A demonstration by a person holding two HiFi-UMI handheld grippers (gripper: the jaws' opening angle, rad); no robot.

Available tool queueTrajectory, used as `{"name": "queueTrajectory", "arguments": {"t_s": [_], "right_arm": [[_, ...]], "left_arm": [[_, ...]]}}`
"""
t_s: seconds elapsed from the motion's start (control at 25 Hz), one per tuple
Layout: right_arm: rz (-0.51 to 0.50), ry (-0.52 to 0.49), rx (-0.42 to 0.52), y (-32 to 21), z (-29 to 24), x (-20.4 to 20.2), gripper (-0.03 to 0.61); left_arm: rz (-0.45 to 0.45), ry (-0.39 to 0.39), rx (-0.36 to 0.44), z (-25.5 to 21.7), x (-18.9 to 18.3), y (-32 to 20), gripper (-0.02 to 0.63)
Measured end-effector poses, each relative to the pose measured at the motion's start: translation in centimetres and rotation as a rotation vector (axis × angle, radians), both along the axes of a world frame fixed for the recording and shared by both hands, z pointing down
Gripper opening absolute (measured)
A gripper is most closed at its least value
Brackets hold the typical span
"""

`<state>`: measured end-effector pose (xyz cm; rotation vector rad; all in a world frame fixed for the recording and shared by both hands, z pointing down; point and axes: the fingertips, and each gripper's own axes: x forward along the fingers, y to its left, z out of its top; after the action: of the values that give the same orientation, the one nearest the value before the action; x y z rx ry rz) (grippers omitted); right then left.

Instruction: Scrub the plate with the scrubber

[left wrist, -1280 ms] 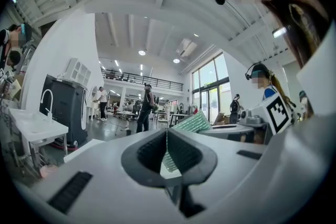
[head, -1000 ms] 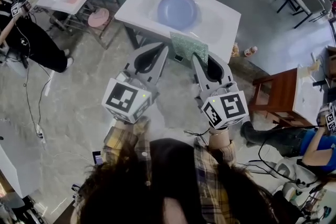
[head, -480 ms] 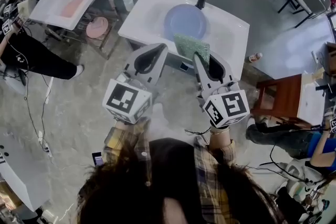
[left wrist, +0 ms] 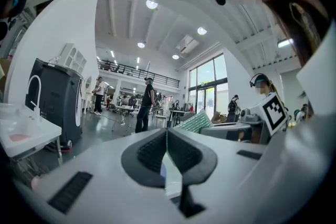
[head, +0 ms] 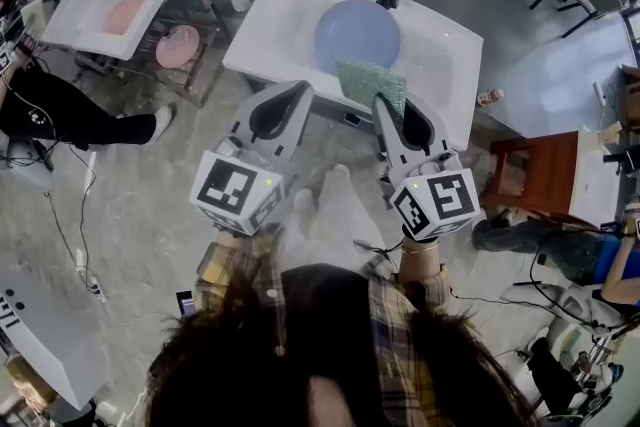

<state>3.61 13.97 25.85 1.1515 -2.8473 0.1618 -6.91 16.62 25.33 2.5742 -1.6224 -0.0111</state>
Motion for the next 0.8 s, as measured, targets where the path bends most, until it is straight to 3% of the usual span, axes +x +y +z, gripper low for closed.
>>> {"name": "queueTrajectory", "arguments": {"t_s": [0.28, 0.8], "right_arm": [[0.0, -0.002, 0.0, -3.5, 0.9, -0.4, 0.094], [-0.05, 0.004, -0.003, -16.1, -1.4, -0.6, 0.094]], "left_arm": [[0.013, -0.016, 0.008, 0.7, -0.2, -3.4, 0.018], [0.015, -0.023, 0.046, -2.7, 1.4, -16.5, 0.018]]}}
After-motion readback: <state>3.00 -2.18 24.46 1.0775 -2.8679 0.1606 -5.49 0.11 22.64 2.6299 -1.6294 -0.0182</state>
